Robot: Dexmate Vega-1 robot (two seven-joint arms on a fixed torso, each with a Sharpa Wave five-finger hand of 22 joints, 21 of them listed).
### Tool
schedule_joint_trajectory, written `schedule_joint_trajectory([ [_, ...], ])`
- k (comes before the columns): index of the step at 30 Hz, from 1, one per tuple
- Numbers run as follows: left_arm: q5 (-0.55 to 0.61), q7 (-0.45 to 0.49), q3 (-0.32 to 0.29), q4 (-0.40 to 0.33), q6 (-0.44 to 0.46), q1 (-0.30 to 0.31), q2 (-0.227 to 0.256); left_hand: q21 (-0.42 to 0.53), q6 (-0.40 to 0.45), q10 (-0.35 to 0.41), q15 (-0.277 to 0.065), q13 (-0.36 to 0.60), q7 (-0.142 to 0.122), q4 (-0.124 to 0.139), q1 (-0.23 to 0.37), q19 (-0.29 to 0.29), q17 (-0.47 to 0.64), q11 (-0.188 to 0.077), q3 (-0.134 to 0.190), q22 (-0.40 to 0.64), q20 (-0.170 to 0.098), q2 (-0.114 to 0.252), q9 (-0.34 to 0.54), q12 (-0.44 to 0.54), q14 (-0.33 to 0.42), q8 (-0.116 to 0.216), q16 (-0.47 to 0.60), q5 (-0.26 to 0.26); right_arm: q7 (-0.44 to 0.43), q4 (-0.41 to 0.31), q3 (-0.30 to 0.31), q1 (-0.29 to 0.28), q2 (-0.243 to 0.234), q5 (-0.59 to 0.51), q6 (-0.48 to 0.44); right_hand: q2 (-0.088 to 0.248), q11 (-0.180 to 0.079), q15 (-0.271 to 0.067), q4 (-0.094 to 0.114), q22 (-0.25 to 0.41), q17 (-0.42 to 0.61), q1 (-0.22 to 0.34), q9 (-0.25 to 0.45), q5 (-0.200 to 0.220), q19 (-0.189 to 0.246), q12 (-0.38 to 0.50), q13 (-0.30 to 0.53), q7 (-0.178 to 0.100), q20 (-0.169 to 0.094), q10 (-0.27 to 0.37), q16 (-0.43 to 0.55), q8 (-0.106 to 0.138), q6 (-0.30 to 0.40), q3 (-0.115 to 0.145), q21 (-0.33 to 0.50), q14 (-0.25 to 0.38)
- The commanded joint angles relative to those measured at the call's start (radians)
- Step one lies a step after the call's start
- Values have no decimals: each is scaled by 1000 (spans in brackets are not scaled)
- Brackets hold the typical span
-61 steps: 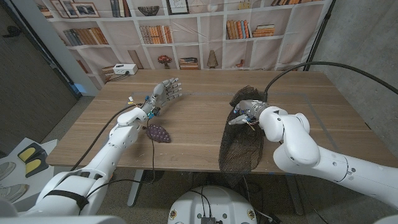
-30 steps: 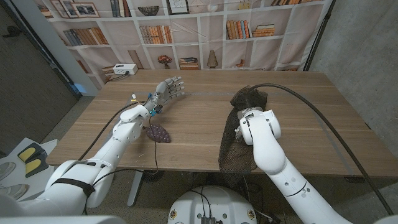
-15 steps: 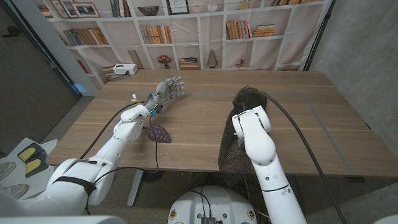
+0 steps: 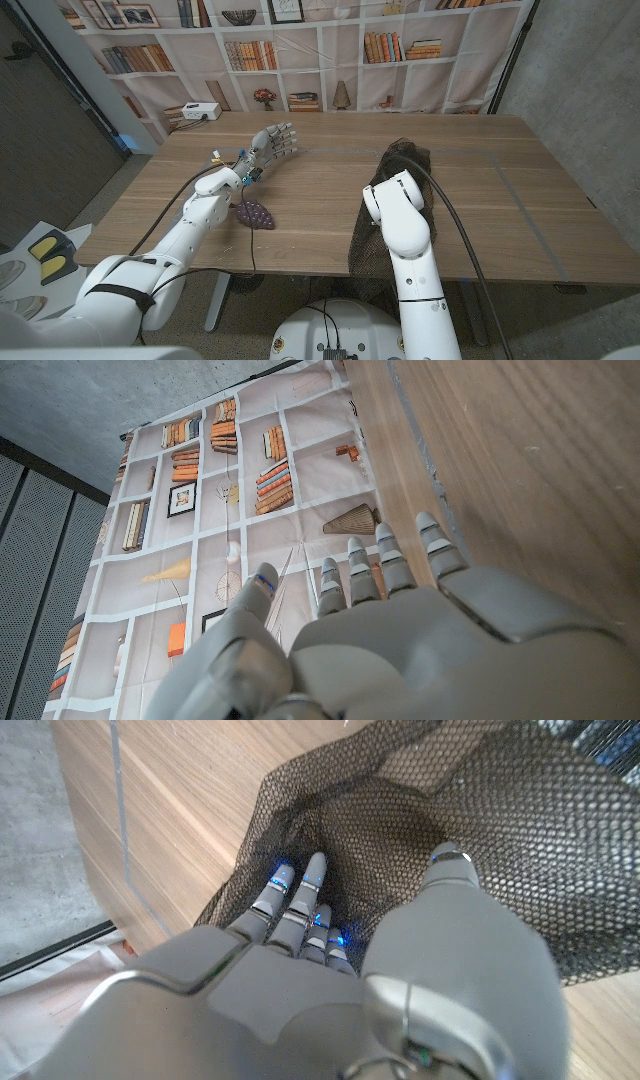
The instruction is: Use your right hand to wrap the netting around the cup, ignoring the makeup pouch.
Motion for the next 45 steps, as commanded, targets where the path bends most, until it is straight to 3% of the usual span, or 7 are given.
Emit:
schedule_joint_trajectory([
  [1,-12,-3,-7,-14,4,13,4,1,5,6,-1,3,-3,0,-8,0,4,4,6,1,3,-1,3,-2,1,2,-2,-5,-241,-18,-116,-52,-372,180,-253,39,-39,-177,-35,8,127,90,56,-4,108,148,89,-87,-26,173,167,122,268,-24,39,127],
  [3,-14,-4,-8,-14,3,14,5,1,6,6,-1,3,-3,0,-9,0,4,4,6,1,3,-1,3,-2,1,2,-2,-5,-258,-16,-121,-50,-404,217,-277,54,-52,-179,-44,9,127,127,88,-14,152,220,128,-107,-25,296,219,200,374,-36,58,215],
  [9,-21,-3,-17,-18,2,23,9,1,5,7,-1,3,-3,0,-9,0,4,2,5,1,3,-2,3,-2,0,1,-2,-6,-312,8,-131,-46,-480,294,-350,59,-59,-177,-60,15,182,185,143,-21,187,271,186,-128,-27,355,303,289,446,-43,81,261],
  [13,-22,-3,-19,-14,1,23,12,1,5,7,-1,3,-2,0,-10,0,4,0,5,1,3,-2,3,-2,0,2,-2,-6,-480,2,-117,-77,-544,403,-406,125,-44,-178,-79,31,191,331,385,-6,366,404,253,-107,-2,635,468,594,625,-2,236,482],
  [17,-23,-9,-20,1,-4,16,10,1,4,6,-1,3,-4,-1,-10,0,4,2,5,1,3,-3,3,-2,0,1,-2,-6,-643,8,-122,-92,-587,460,-465,175,-36,-177,-63,33,224,341,455,-24,411,398,197,-92,-20,720,496,679,678,19,295,536],
  [27,-23,-24,-24,50,-20,-8,2,0,4,7,1,3,-3,-1,-10,0,4,3,5,1,3,-3,3,-2,-1,1,-3,-6,-968,22,-131,-84,-642,598,-571,171,-35,-180,-64,21,45,379,348,-77,434,330,45,-47,-114,812,344,623,736,42,419,680],
  [45,-15,-40,-29,113,-44,-44,-10,0,5,6,0,3,-1,-1,-11,1,4,0,7,1,3,-1,3,-2,0,2,-2,-5,-1344,23,-128,-68,-668,693,-738,165,-35,-178,-57,15,90,383,316,-88,403,322,41,-47,-133,824,326,610,751,35,453,704],
])
